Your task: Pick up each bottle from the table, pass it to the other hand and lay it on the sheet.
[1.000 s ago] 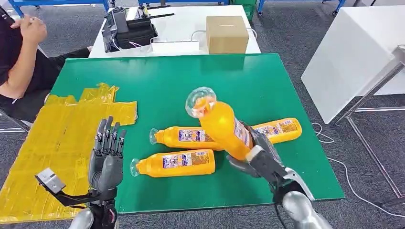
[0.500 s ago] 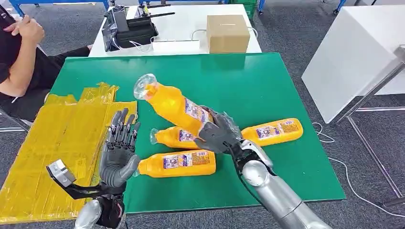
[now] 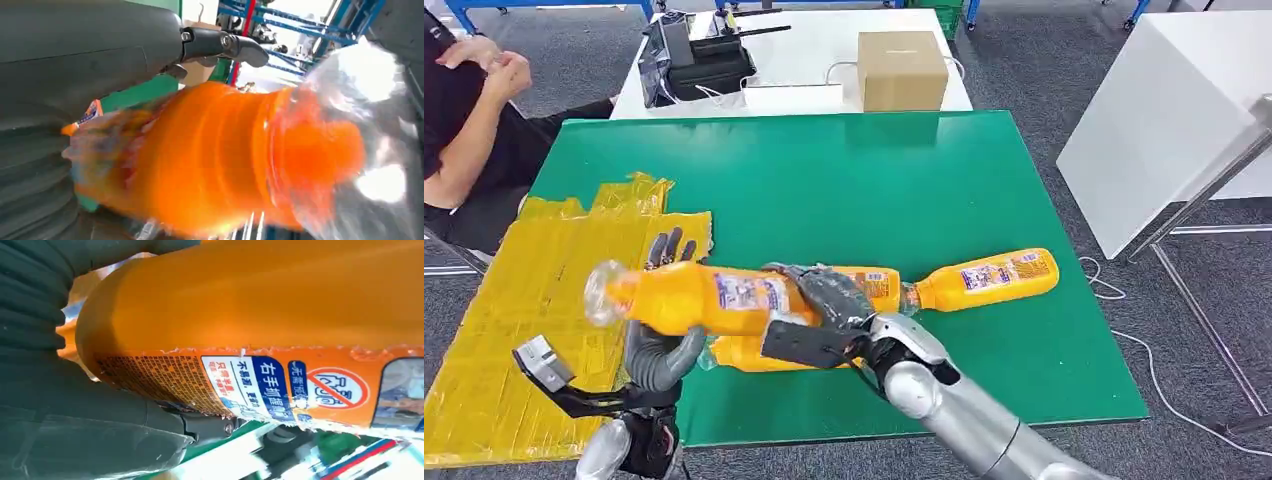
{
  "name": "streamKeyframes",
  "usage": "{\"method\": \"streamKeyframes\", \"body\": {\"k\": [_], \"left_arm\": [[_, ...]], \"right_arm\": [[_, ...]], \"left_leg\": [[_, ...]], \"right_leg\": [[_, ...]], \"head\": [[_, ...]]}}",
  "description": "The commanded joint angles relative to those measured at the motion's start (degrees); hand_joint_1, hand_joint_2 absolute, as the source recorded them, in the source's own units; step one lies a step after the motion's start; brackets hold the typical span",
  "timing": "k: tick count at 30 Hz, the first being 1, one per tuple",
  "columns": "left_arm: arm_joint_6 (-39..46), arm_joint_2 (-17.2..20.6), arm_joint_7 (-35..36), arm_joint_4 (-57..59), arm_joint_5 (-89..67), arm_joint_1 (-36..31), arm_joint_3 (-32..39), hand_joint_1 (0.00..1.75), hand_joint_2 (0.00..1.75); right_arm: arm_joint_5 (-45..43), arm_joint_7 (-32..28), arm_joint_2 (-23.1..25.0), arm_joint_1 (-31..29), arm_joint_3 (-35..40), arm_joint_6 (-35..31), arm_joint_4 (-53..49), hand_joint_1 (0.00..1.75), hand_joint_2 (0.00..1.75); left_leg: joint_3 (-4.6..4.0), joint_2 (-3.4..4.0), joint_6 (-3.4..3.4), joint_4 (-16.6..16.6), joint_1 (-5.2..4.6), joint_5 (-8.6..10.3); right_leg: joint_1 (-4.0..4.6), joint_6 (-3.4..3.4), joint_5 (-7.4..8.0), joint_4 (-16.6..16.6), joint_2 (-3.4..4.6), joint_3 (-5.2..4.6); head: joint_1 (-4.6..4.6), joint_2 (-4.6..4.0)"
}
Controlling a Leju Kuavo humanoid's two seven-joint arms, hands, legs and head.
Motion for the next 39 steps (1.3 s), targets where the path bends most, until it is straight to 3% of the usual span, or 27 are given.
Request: {"method": "streamKeyframes", "body": {"k": [1, 10, 18, 19, 20, 39], "left_arm": [[-0.13, -0.26, 0.06, 3.27, 0.02, -0.64, 1.99, 0.0, 1.75], [-0.15, -0.25, 0.05, 3.31, 0.06, -0.65, 1.99, 0.0, 1.75], [1.24, -0.09, -0.49, 4.53, -0.72, -1.51, 1.42, 0.0, 1.75], [1.26, -0.04, -0.64, 4.71, -0.75, -1.79, 1.33, 0.24, 1.75], [1.33, -0.19, -0.93, 4.6, -0.62, -1.81, 1.5, 1.75, 1.75], [0.3, -0.71, -1.96, 4.06, 0.62, -2.01, 2.03, 1.75, 1.75]], "right_arm": [[0.15, 0.0, -1.65, -2.74, 7.77, 0.62, -1.57, 1.75, 1.75], [0.14, 0.0, -1.69, -2.9, 7.91, 0.62, -1.28, 1.75, 1.75], [-0.09, -0.24, -0.47, -3.8, 15.83, 2.96, 0.85, 1.75, 1.75], [-0.59, -0.48, -0.42, -4.59, 16.7, 3.66, 1.34, 1.71, 1.75], [-0.73, -0.49, -0.39, -4.99, 17.1, 3.78, 1.72, 1.71, 1.75], [-0.93, -0.2, -1.19, -4.38, 16.09, 3.25, 3.38, 1.69, 1.75]], "left_leg": [[0.13, 0.11, -0.09, -0.02, 0.05, -0.04], [0.12, 0.08, -0.11, -0.04, 0.03, -0.04], [0.1, 0.08, -0.06, -0.06, 0.01, -0.01], [0.3, 0.16, -0.18, -0.12, 0.09, -0.05], [0.11, 0.07, -0.08, -0.05, 0.02, -0.01], [0.19, -0.04, -0.14, -0.08, 0.08, 0.0]], "right_leg": [[0.05, -0.05, -0.01, -0.05, 0.04, 0.11], [0.03, -0.06, -0.02, -0.05, 0.01, 0.11], [0.01, -0.03, 0.01, -0.05, 0.03, 0.07], [0.09, -0.1, -0.01, -0.14, 0.04, 0.28], [0.02, -0.04, 0.0, -0.05, 0.01, 0.1], [0.09, -0.07, -0.01, -0.14, -0.15, 0.2]], "head": [[0.02, 0.0], [0.0, 0.0], [0.0, 0.0], [0.0, 0.0], [0.0, 0.0], [0.0, 0.0]]}}
